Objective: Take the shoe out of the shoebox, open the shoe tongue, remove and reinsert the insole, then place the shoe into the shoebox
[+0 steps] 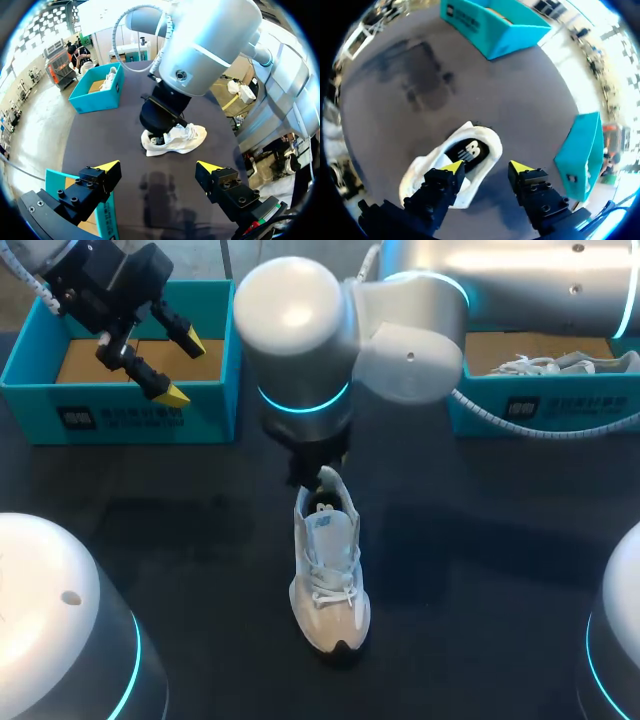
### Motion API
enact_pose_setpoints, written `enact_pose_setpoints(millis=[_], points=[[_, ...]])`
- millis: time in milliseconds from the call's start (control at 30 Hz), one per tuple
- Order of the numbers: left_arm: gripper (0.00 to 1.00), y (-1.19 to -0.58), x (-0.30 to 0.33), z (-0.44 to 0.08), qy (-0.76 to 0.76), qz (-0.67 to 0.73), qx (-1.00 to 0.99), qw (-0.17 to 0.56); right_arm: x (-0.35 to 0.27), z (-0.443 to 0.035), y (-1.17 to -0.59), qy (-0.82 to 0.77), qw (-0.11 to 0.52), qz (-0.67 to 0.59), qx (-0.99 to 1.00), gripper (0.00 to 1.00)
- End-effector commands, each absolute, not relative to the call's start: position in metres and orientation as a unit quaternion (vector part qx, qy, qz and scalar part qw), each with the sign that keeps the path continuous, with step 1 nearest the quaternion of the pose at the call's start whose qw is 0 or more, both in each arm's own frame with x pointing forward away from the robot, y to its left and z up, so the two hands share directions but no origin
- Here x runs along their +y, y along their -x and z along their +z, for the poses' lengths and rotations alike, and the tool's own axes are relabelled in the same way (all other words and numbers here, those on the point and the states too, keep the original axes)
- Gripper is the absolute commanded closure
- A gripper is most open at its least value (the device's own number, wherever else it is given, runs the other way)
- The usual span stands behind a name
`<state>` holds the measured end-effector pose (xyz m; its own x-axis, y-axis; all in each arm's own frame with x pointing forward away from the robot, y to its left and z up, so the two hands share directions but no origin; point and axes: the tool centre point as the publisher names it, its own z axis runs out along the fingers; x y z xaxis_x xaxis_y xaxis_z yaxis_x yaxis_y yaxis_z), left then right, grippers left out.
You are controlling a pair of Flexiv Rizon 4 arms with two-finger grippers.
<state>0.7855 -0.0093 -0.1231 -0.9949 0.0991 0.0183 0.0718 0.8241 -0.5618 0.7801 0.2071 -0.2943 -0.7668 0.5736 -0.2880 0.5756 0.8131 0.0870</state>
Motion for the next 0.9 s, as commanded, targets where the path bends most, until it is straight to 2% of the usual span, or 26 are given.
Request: enact_pose_setpoints(millis=[33,267,533,900], points=[[0.00,-0.786,-0.009,-0.123,0.045,0.292,-0.955,0.024,0.202,-0.297,-0.791,-0.213,0.155,-0.016,0.965,0.32],[0.00,-0.786,-0.009,-0.123,0.045,0.292,-0.955,0.024,0.201,-0.307,-0.804,-0.160,0.157,-0.015,0.974,0.21],[0.00,-0.786,-0.009,-0.123,0.045,0.292,-0.955,0.024,0.206,-0.333,-0.809,-0.122,0.142,-0.018,0.982,0.25],[0.00,-0.786,-0.009,-0.123,0.045,0.292,-0.955,0.024,0.221,-0.356,-0.811,-0.083,0.127,-0.020,0.988,0.21]])
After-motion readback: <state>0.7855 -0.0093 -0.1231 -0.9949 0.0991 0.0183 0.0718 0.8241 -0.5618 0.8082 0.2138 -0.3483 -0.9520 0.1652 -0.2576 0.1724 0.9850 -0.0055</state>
